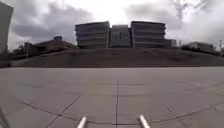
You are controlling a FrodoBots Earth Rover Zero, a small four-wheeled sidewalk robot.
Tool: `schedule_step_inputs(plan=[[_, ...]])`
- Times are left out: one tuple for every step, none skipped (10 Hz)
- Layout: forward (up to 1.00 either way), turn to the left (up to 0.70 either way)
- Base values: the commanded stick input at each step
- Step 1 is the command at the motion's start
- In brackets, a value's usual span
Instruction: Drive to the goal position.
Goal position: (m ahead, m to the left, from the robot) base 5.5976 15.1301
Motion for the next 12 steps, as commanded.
schedule_step_inputs(plan=[[0.7, 0.0], [0.7, 0.0], [0.7, 0.0], [0.7, 0.0], [0.7, 0.0], [0.7, 0.0], [0.7, 0.0], [0.7, 0.0], [0.7, 0.0], [0.7, 0.0], [0.7, 0.0], [0.7, 0.0]])
